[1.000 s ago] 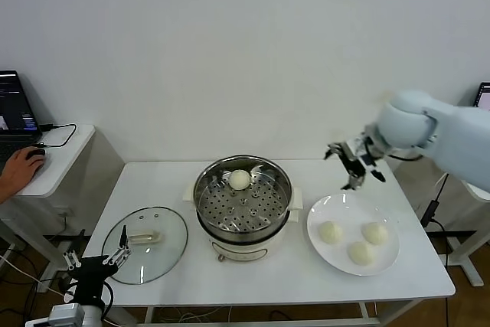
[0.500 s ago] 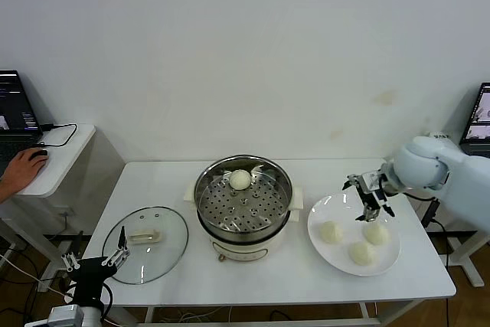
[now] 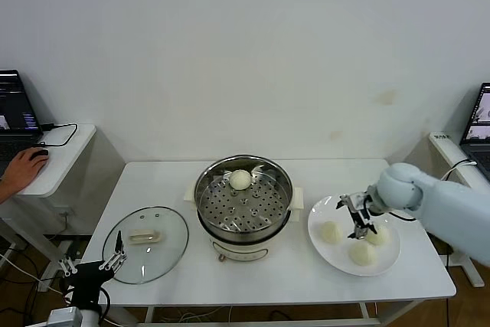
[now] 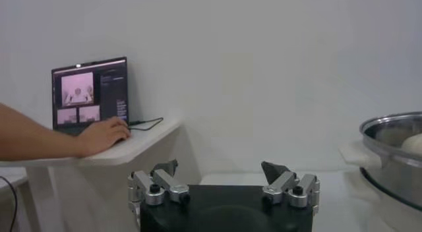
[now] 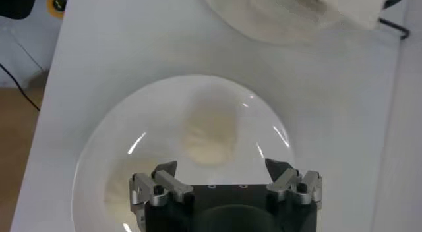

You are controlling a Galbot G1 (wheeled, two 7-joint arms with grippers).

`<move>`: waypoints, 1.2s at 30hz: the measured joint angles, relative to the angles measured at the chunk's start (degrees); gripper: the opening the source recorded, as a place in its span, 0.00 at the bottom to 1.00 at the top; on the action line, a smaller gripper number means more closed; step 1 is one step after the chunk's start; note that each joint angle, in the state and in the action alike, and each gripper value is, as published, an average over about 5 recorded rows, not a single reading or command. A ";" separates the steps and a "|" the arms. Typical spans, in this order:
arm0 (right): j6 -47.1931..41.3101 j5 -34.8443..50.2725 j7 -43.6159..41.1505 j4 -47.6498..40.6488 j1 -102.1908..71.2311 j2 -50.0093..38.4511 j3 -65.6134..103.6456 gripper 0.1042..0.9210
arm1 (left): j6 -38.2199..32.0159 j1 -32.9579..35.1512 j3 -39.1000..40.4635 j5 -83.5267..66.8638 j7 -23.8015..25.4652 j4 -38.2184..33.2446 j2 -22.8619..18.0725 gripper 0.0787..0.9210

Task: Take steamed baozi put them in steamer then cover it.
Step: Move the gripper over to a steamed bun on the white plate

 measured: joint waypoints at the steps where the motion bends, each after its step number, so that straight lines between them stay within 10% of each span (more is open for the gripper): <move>1: 0.01 -0.15 0.04 -0.47 -0.32 0.47 0.19 0.88 | 0.00 -0.05 0.05 0.00 0.01 0.08 -0.01 0.88; 19: -1.16 -2.51 -0.44 -6.95 -4.22 6.66 1.87 0.87 | -0.08 -0.69 0.35 -0.03 0.06 1.47 -0.14 0.88; 36: -2.19 -3.36 -1.25 -8.53 -4.25 7.82 2.56 0.63 | -0.14 -0.63 0.30 -0.02 0.02 1.61 -0.28 0.88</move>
